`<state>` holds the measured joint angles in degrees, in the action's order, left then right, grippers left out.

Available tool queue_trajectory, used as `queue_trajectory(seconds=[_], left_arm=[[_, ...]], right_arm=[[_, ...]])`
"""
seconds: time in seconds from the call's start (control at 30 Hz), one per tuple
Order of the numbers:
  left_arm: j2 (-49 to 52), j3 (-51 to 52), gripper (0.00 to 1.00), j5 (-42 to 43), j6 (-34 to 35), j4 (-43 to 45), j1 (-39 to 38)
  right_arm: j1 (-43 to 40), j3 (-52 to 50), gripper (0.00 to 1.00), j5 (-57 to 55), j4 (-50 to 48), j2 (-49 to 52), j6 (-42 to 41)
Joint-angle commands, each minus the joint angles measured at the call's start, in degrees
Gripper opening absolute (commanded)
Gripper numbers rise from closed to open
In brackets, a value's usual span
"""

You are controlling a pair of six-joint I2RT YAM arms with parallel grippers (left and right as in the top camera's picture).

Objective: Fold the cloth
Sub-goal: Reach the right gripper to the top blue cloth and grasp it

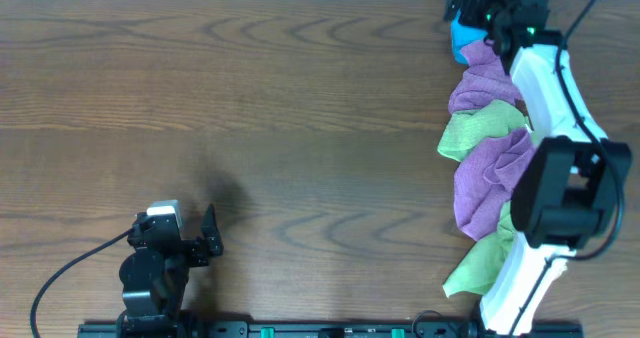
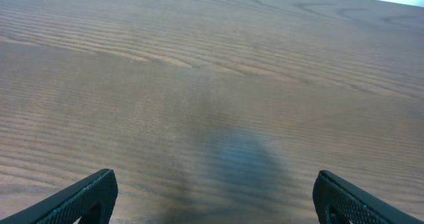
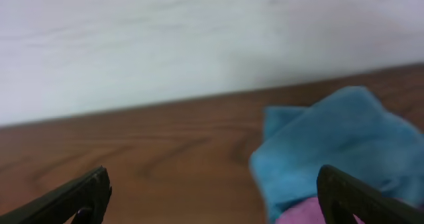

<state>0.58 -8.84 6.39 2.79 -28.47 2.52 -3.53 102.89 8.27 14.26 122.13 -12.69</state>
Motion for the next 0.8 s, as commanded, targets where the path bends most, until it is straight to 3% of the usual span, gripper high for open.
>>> queue_trajectory(seconds=[0.0,0.4,0.53,0.77], left_arm=[[-0.31,0.92,0.95,-0.61,0.00,0.00,0.17],[-0.31,0.92,0.95,-0.61,0.02,0.00,0.17],[-0.31,0.92,0.95,-0.61,0.02,0.00,0.17],[-0.31,0.92,0.95,-0.61,0.02,0.00,0.17]], right_arm=[[0.02,4.81,0.99,-8.70,2.36,4.61,1.03],[0.09,5.25,0.99,-12.74,0.87,16.44,3.17],[0.15,5.22,0.91,-12.81,-0.37,17.35,4.26],[0.24,5.22,0.89,-12.98,-4.96,17.53,4.66]])
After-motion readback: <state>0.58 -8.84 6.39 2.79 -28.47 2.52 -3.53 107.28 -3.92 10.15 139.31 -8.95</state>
